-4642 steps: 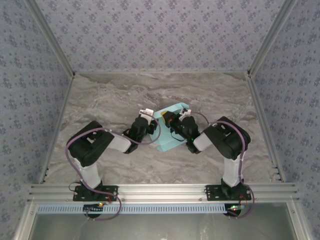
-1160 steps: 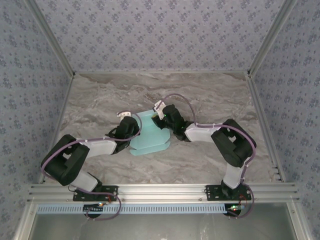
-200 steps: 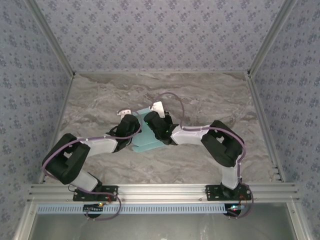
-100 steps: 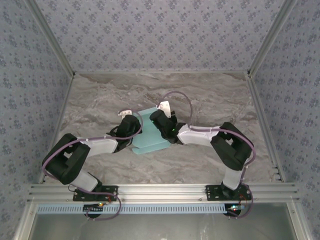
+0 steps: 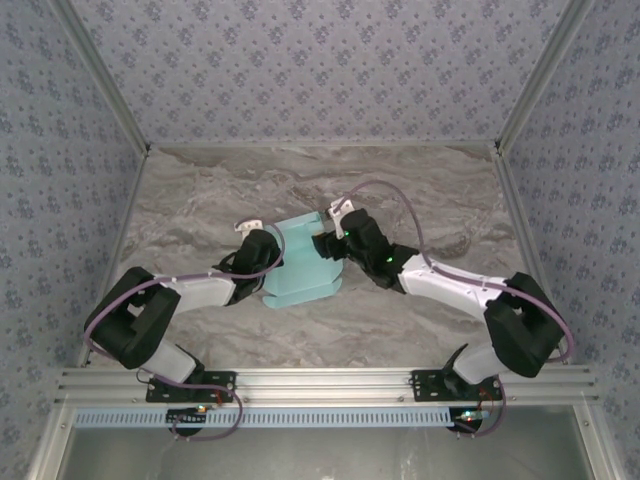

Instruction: Fold the paper box

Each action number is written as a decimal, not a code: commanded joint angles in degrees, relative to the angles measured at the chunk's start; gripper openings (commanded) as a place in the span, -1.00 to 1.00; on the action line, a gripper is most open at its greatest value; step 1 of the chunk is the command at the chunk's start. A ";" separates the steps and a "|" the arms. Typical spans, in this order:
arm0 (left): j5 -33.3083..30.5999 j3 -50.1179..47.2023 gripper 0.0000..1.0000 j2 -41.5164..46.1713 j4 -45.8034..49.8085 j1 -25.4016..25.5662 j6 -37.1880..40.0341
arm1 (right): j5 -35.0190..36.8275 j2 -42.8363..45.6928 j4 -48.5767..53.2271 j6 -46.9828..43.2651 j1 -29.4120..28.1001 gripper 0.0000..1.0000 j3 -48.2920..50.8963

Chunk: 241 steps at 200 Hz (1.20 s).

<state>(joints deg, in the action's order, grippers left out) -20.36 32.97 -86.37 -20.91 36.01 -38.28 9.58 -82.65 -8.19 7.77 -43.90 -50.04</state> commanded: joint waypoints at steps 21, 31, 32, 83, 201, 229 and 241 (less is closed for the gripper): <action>-0.40 1.04 -1.00 -0.46 0.13 -0.16 -0.87 | -12.77 0.00 -0.80 -7.81 3.03 0.41 0.73; -0.30 1.04 -1.00 -0.51 0.11 -0.14 -1.00 | -14.21 -1.09 -0.69 -8.72 3.48 0.41 -0.15; -0.25 1.04 -1.00 -0.49 0.14 -0.10 -1.00 | -14.31 -1.19 -0.69 -8.77 3.52 0.41 -0.19; -0.06 1.17 -1.00 -0.68 0.19 -0.10 -1.17 | -13.02 -8.36 -6.91 -8.47 5.06 0.22 -2.42; 0.82 1.75 -1.00 -2.28 -0.53 0.11 -2.31 | 37.58 -26.18 -17.25 -0.17 -4.99 -0.55 -11.23; 0.69 1.65 -1.00 -2.14 -0.54 0.04 -2.32 | 44.03 -28.34 -14.86 1.53 -5.76 -0.67 -12.89; 0.55 1.65 -1.00 -2.14 -0.58 0.05 -2.28 | 45.72 -28.27 -13.51 2.55 -5.68 -0.67 -12.83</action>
<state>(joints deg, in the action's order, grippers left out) -20.36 33.74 -88.60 -21.10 36.01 -40.16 41.74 -109.95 -23.92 5.82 -50.87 -60.97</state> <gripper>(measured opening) 0.092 0.169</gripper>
